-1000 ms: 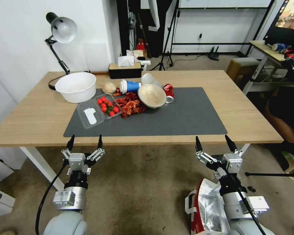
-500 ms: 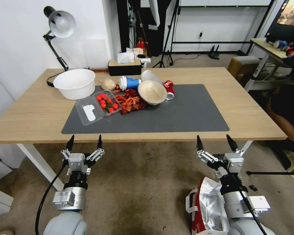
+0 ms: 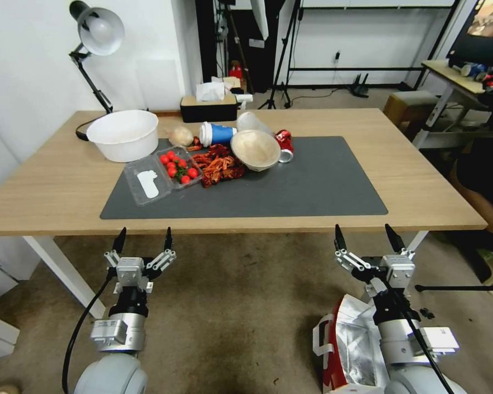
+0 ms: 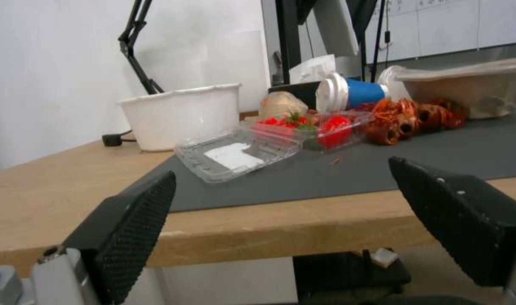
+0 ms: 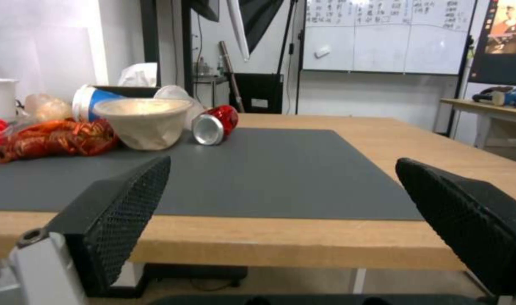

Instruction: Pick up the food delivery bag from the floor and place it on the table.

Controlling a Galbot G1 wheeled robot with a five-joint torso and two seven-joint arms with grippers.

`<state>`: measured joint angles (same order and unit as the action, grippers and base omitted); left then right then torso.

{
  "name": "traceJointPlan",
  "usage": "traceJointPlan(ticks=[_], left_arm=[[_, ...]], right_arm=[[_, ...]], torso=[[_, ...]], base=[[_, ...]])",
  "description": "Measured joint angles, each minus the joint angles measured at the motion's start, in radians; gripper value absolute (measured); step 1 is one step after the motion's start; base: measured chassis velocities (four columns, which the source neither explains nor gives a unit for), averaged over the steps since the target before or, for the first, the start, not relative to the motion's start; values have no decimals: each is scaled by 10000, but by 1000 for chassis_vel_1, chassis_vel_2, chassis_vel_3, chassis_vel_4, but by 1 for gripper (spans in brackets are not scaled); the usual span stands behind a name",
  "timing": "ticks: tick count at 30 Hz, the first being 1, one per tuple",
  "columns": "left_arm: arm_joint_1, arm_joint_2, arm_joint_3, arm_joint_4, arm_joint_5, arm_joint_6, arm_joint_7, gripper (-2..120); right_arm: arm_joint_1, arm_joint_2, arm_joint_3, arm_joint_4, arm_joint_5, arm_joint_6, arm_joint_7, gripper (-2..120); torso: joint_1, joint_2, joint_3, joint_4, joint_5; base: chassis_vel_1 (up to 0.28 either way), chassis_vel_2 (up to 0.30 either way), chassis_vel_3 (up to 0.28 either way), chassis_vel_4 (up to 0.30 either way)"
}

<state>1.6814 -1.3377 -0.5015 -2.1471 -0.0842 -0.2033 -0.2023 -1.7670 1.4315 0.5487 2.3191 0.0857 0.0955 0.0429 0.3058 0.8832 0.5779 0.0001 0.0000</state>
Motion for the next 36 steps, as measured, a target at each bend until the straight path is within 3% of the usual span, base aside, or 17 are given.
traceJointPlan(ticks=[36], left_arm=[[323,20,-152,-291,33,37,367,96]], right_arm=[[-33,73,-72,-111,76,188,-207,100]], torso=[[-710,-1693,-983,0,0]], base=[[0,0,0,0]])
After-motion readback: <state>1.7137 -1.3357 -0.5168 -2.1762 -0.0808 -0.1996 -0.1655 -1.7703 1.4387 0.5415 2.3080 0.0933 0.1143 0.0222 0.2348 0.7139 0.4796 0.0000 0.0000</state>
